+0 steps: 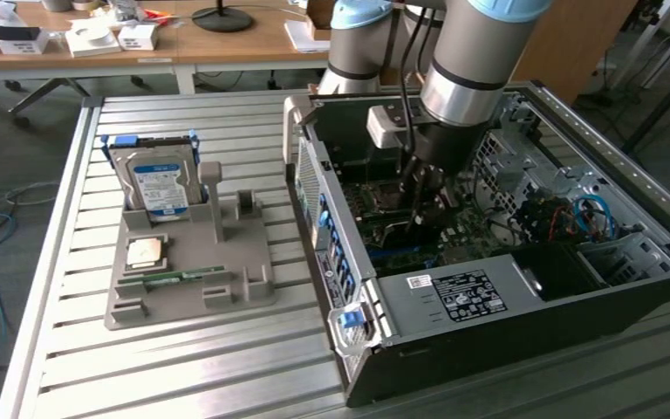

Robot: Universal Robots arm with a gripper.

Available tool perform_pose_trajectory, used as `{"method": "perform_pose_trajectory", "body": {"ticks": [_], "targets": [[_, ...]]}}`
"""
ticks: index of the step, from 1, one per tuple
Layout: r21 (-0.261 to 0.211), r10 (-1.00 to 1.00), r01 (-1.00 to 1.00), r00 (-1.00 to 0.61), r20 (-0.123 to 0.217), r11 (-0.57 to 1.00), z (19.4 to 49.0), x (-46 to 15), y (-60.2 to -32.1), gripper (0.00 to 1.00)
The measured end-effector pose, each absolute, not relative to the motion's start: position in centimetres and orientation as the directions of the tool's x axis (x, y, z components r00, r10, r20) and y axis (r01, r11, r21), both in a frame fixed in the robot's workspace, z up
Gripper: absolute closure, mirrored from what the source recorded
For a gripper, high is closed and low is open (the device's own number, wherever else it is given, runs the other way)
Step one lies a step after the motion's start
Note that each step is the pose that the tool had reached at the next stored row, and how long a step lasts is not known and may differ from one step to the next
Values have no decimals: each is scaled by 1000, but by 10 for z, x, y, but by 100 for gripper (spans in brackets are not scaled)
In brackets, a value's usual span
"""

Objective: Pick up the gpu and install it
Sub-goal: 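Insert the gpu into the slot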

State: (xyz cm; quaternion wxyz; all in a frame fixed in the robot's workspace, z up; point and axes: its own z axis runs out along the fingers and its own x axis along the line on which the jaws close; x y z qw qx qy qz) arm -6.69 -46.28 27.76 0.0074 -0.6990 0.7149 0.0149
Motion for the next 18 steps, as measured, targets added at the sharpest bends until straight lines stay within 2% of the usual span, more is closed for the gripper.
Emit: {"method": "perform_pose_trajectory", "body": {"ticks": [18], "targets": [[11,-999,-1000,-23,-31,22,302,-67,-463,55]]}}
